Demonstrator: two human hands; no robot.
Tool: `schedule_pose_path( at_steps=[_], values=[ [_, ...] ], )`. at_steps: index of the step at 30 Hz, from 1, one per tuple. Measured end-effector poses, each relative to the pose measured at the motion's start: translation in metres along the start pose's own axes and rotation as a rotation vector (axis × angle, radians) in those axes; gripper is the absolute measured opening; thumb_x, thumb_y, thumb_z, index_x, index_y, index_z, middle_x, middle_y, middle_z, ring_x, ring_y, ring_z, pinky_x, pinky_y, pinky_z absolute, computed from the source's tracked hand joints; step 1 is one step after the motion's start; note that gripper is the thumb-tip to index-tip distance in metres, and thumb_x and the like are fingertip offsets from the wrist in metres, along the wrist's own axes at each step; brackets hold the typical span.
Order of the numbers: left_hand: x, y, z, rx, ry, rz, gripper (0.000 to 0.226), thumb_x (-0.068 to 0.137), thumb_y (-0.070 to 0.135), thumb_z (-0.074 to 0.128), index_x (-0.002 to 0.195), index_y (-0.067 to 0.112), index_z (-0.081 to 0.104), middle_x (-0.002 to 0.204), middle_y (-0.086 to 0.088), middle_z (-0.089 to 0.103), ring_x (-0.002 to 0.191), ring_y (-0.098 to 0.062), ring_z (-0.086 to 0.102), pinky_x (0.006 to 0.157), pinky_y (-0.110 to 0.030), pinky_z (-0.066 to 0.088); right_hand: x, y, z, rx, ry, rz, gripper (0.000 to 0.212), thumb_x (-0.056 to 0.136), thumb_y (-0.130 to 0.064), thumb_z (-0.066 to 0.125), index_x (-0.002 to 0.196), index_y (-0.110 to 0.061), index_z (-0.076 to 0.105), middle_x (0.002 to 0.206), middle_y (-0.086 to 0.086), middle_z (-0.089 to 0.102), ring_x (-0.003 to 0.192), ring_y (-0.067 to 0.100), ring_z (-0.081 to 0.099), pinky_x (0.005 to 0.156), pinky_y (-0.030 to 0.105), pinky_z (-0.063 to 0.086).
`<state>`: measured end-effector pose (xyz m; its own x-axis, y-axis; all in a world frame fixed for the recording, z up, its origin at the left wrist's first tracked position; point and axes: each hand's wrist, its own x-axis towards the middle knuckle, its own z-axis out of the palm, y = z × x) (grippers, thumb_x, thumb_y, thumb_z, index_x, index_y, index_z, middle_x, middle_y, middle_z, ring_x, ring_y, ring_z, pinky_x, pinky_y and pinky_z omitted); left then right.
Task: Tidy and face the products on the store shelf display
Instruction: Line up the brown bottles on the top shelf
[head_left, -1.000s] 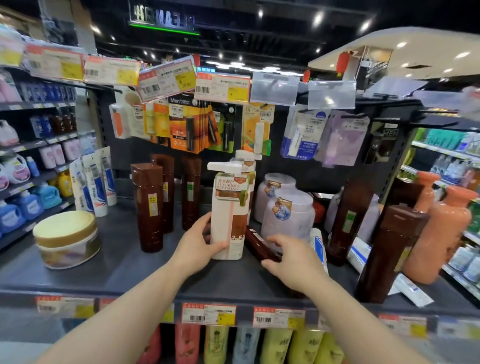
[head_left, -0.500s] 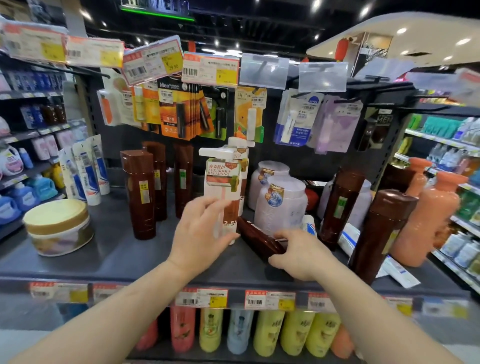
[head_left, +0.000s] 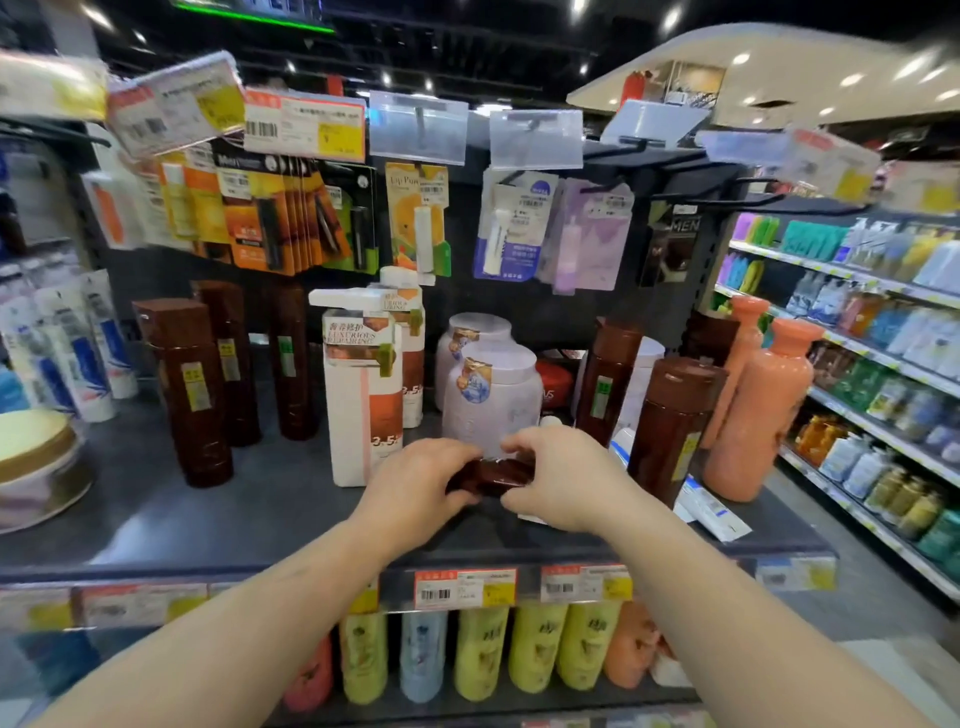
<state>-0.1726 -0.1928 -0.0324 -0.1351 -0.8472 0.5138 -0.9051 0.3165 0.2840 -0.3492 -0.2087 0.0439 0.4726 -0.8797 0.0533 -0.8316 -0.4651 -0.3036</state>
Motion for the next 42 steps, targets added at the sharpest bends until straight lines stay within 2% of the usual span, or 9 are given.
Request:
schedule_pose_path(
  at_steps=[4,7,10,14,19,24,32,39,42],
  values=[
    [0.000,0.006,-0.006,-0.103,0.013,-0.093,0.041,0.079,0.029,0.075,0.119,0.027,0.064,0.114,0.007,0.067,0.107,-0.013,0.058,0.093,-0.033,0.047,-0.003,0.006,-0.011,0.133,0.117,-0.068,0.090,0.072,-0.042,0.078,0.147,-0.034,0.029,0.144,-0.005,0.046,0.127,0.017,0.048,0.102,0.034,0.045],
    [-0.005,0.008,-0.021,-0.372,0.021,-0.242,0.041,0.077,0.028,0.077,0.116,0.033,0.065,0.108,0.014,0.068,0.102,-0.003,0.061,0.093,-0.027,0.048,-0.009,0.004,-0.029,0.338,0.156,-0.091,0.103,0.067,-0.042,0.083,0.148,-0.035,0.021,0.144,-0.008,0.043,0.131,0.016,0.044,0.104,0.034,0.043],
    [-0.015,0.010,-0.046,-0.665,0.050,-0.370,0.031,0.077,0.016,0.078,0.102,0.031,0.069,0.099,0.013,0.072,0.094,0.000,0.066,0.089,-0.024,0.052,-0.007,-0.002,-0.030,0.423,0.087,-0.057,0.081,0.068,-0.038,0.084,0.136,-0.027,0.041,0.121,-0.009,0.055,0.109,0.010,0.056,0.088,0.026,0.048],
    [-0.036,0.002,-0.084,-0.832,0.086,-0.429,0.025,0.079,0.004,0.072,0.097,0.021,0.070,0.093,0.012,0.075,0.088,-0.002,0.069,0.076,-0.014,0.053,0.001,-0.029,0.004,0.447,-0.086,-0.129,0.055,0.072,-0.033,0.083,0.118,-0.026,0.055,0.098,-0.013,0.061,0.090,0.003,0.062,0.088,0.024,0.052],
    [-0.070,-0.029,-0.119,-0.779,0.179,-0.477,0.032,0.078,0.004,0.073,0.099,0.028,0.070,0.101,0.009,0.074,0.097,-0.008,0.069,0.086,-0.023,0.053,0.015,-0.090,0.057,0.612,-0.123,-0.296,0.035,0.075,-0.023,0.080,0.100,-0.038,0.061,0.095,-0.009,0.072,0.085,0.002,0.068,0.085,0.030,0.056],
    [-0.095,-0.059,-0.145,-0.736,0.284,-0.539,0.035,0.077,-0.001,0.073,0.101,0.025,0.067,0.096,0.010,0.075,0.093,-0.008,0.070,0.078,-0.018,0.054,0.029,-0.147,0.087,0.629,0.039,-0.317,0.024,0.079,-0.025,0.076,0.095,-0.035,0.060,0.077,-0.016,0.066,0.065,-0.012,0.059,0.057,0.008,0.045],
    [-0.112,-0.089,-0.136,-0.797,0.312,-0.657,0.042,0.079,-0.003,0.071,0.113,0.017,0.060,0.099,-0.001,0.073,0.089,-0.005,0.070,0.069,-0.014,0.052,0.044,-0.172,0.126,0.656,-0.028,-0.210,0.027,0.081,-0.026,0.075,0.098,-0.038,0.058,0.088,-0.012,0.070,0.079,0.001,0.066,0.077,0.029,0.056],
    [-0.120,-0.111,-0.124,-0.688,0.150,-0.682,0.034,0.075,0.006,0.078,0.103,0.018,0.065,0.091,0.005,0.076,0.087,-0.006,0.071,0.083,-0.025,0.056,0.046,-0.173,0.131,0.603,-0.008,-0.193,0.030,0.078,-0.035,0.076,0.104,-0.033,0.061,0.083,-0.014,0.067,0.068,0.000,0.060,0.064,0.019,0.047],
    [-0.111,-0.114,-0.117,-0.648,0.140,-0.672,0.033,0.076,0.010,0.078,0.104,0.021,0.065,0.091,0.006,0.075,0.088,-0.004,0.070,0.085,-0.026,0.055,0.048,-0.170,0.130,0.599,0.028,-0.151,0.030,0.080,-0.033,0.075,0.107,-0.033,0.062,0.086,-0.016,0.068,0.070,-0.002,0.060,0.067,0.020,0.050]
  ],
)
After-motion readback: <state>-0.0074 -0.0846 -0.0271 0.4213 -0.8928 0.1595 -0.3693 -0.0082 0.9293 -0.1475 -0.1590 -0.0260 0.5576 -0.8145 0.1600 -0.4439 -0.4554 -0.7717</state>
